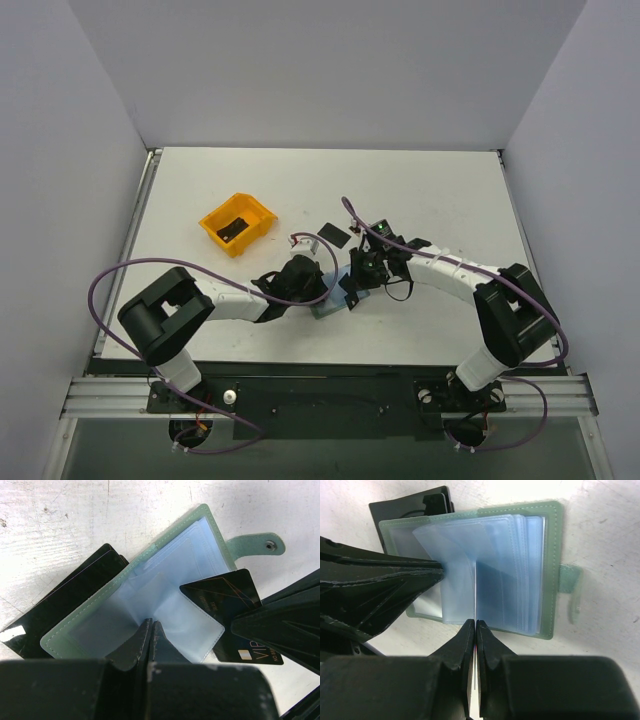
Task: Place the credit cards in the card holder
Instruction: Open the card holder at the center of the board.
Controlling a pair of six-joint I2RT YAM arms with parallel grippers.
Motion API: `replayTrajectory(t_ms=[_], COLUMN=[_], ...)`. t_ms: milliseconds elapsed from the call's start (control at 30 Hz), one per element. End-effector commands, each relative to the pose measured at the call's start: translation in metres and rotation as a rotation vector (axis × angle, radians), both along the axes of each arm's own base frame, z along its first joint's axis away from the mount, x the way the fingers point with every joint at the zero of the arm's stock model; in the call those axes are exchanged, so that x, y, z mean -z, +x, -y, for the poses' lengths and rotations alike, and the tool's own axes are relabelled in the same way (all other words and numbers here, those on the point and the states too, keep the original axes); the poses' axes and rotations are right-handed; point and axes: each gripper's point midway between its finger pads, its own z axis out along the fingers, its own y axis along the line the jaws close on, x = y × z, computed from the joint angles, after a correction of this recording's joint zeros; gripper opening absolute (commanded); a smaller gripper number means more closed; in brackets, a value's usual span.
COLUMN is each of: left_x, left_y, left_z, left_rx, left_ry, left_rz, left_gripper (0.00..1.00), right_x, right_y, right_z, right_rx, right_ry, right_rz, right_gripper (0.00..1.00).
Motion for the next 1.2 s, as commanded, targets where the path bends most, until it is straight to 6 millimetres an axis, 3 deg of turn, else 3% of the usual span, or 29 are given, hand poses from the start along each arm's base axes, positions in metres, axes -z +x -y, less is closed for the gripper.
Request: replayTrajectory(t_ms=[0, 300, 567, 767, 967, 1167], left_x=[0.022, 0.006, -0.037, -0.067, -0.078, -0.074], left_y=[-0.014, -0.01, -0.005, -0.006, -0.006, -0.005], left_z=[-0.013, -0.009, -0.007, -0.017, -0.033, -0.039], left_rx=[0.014, 0.012, 0.005, -0.015, -0.058, -0.073], left_ry=[0.085, 0.06, 0.008, -0.017, -0.011, 0.0], left_rz=[-0.053, -0.03, 0.029, 0.08, 0.105, 0.104], left_gripper=[0.0, 0.0, 0.0, 0.0, 0.0, 0.0], right_x=[-0.007, -0.021, -0.026, -0.027, -0.032, -0.018], right_y=[-0.003, -0.006, -0.007, -0.013, -0.016, -0.022], right_z=[-0.017, -0.031, -0.034, -0.041, -0.057, -0.067], right_rx=[-0.037, -0.054, -0.053, -0.073, -0.103, -0.108], right_ry=[0.068, 0.163, 0.184, 0.204, 0.235, 0.205], right_rz=[-0.014, -0.02, -0.025, -0.049, -0.039, -0.064], right_gripper=[0.0, 0.0, 0.0, 0.0, 0.0, 0.0])
